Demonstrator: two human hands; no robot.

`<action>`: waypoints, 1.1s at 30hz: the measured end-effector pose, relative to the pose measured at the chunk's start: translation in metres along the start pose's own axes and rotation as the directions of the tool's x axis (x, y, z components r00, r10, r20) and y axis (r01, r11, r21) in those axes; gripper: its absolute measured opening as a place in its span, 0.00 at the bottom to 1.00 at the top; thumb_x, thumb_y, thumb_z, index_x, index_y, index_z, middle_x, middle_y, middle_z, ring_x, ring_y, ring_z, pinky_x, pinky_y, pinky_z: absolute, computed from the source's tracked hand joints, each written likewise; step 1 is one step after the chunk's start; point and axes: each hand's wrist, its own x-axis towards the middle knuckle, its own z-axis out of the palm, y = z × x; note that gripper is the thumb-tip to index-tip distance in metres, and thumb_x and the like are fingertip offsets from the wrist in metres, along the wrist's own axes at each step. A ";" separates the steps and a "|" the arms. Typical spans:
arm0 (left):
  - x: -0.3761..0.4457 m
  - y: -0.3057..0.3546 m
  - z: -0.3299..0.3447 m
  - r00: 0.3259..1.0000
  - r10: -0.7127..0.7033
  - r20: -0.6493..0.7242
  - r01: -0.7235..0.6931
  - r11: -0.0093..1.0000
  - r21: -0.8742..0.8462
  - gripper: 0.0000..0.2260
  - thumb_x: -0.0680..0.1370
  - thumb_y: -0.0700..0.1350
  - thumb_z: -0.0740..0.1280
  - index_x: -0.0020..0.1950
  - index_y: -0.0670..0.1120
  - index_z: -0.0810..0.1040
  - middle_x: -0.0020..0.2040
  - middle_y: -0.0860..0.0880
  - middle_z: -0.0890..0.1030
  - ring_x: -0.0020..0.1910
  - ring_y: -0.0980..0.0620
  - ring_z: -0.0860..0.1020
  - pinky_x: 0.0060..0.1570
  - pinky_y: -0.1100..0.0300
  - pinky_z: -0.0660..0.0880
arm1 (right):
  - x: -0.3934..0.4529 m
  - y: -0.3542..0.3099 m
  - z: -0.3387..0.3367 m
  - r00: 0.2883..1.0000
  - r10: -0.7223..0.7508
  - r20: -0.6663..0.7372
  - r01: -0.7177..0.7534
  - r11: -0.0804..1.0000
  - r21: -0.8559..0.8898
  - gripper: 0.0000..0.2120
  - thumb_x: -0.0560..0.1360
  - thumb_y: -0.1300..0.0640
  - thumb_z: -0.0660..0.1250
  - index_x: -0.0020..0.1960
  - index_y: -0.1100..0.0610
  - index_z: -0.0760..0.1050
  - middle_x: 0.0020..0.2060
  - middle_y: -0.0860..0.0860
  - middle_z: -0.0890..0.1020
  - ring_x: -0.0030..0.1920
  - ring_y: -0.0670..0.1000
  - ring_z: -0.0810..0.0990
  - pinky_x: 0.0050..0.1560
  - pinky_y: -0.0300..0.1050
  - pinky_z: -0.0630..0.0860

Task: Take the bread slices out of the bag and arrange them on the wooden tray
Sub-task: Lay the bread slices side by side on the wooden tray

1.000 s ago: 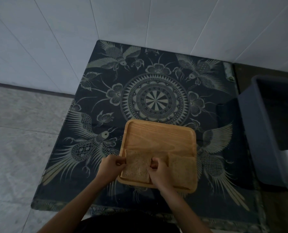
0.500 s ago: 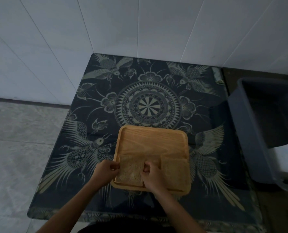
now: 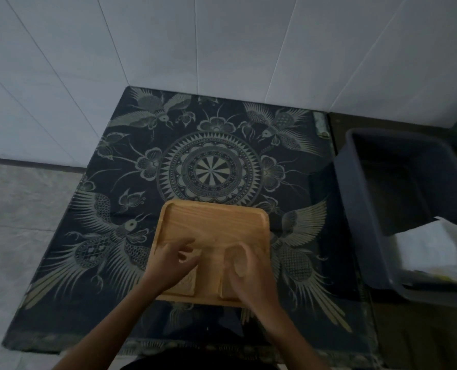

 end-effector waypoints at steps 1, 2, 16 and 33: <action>0.000 0.005 0.005 1.000 -0.003 0.018 0.003 1.000 -0.023 0.24 0.74 0.54 0.74 0.70 0.53 0.76 0.53 0.55 0.84 0.48 0.60 0.81 0.44 0.65 0.75 | 0.000 0.007 -0.007 1.000 0.018 -0.010 -0.017 1.000 0.016 0.33 0.75 0.33 0.64 0.76 0.46 0.66 0.70 0.45 0.72 0.71 0.47 0.69 0.64 0.44 0.71; 0.001 0.010 0.011 0.999 -0.005 0.040 0.007 0.999 -0.044 0.25 0.74 0.54 0.74 0.70 0.54 0.76 0.55 0.54 0.84 0.49 0.61 0.81 0.44 0.66 0.75 | -0.001 0.013 -0.013 0.999 0.041 -0.015 -0.040 0.999 0.026 0.34 0.74 0.33 0.65 0.76 0.46 0.65 0.70 0.44 0.71 0.71 0.47 0.68 0.63 0.44 0.70; -0.014 0.017 0.094 0.965 -0.213 0.150 0.248 0.928 -0.278 0.25 0.75 0.44 0.76 0.70 0.42 0.75 0.58 0.46 0.83 0.50 0.49 0.84 0.51 0.49 0.83 | -0.008 0.076 -0.031 0.893 0.350 0.284 -0.435 0.834 0.340 0.32 0.77 0.41 0.71 0.77 0.49 0.68 0.65 0.47 0.80 0.54 0.40 0.79 0.54 0.39 0.79; -0.030 0.024 0.097 0.960 -0.272 0.063 0.279 0.918 -0.281 0.15 0.76 0.47 0.73 0.63 0.51 0.83 0.52 0.54 0.85 0.47 0.55 0.84 0.51 0.49 0.83 | -0.007 0.078 -0.026 0.864 0.388 0.319 -0.499 0.742 0.448 0.19 0.77 0.48 0.73 0.65 0.53 0.80 0.56 0.47 0.84 0.55 0.47 0.83 0.59 0.51 0.82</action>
